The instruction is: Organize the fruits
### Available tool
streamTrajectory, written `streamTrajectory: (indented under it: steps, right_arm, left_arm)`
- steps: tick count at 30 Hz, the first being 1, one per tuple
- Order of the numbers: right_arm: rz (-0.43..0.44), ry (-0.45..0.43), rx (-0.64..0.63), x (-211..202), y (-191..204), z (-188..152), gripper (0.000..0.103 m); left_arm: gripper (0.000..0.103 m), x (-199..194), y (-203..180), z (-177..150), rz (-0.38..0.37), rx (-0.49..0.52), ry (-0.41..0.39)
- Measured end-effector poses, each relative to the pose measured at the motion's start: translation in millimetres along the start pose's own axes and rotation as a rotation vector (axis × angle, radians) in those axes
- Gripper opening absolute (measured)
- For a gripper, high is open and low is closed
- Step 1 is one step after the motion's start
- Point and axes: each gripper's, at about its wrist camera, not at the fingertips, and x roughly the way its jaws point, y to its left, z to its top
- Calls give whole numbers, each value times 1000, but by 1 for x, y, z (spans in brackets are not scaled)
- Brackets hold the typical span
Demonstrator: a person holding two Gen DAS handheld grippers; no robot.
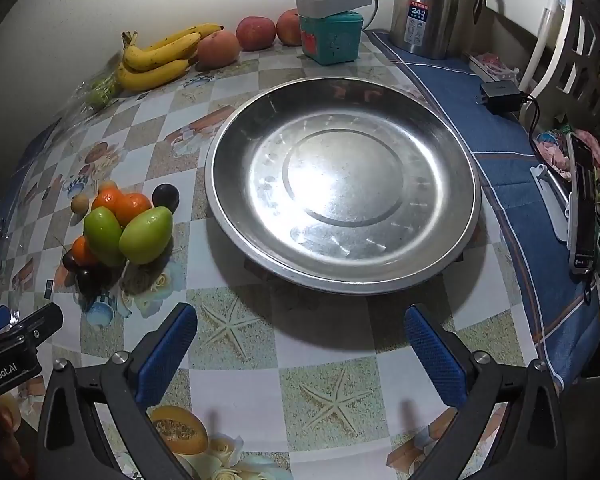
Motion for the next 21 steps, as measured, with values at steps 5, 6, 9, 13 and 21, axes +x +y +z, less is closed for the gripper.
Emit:
streamTrajectory:
  steps: [5, 6, 9, 13, 21]
  right_arm:
    - [3, -1, 0, 0, 0, -1, 103]
    - [3, -1, 1, -1, 0, 0, 103]
    - [4, -2, 4, -1, -1, 0, 103]
    - [6, -5, 3, -1, -1, -1, 103]
    - [10, -7, 4, -2, -2, -1, 103]
  left_arm:
    - [103, 0, 1, 0, -8, 2, 3]
    - [103, 0, 0, -1, -8, 5, 0]
    - [103, -1, -1, -1, -8, 13, -3]
    - [103, -1, -2, -1, -9, 14, -1]
    - [103, -1, -3, -1, -9, 13, -1]
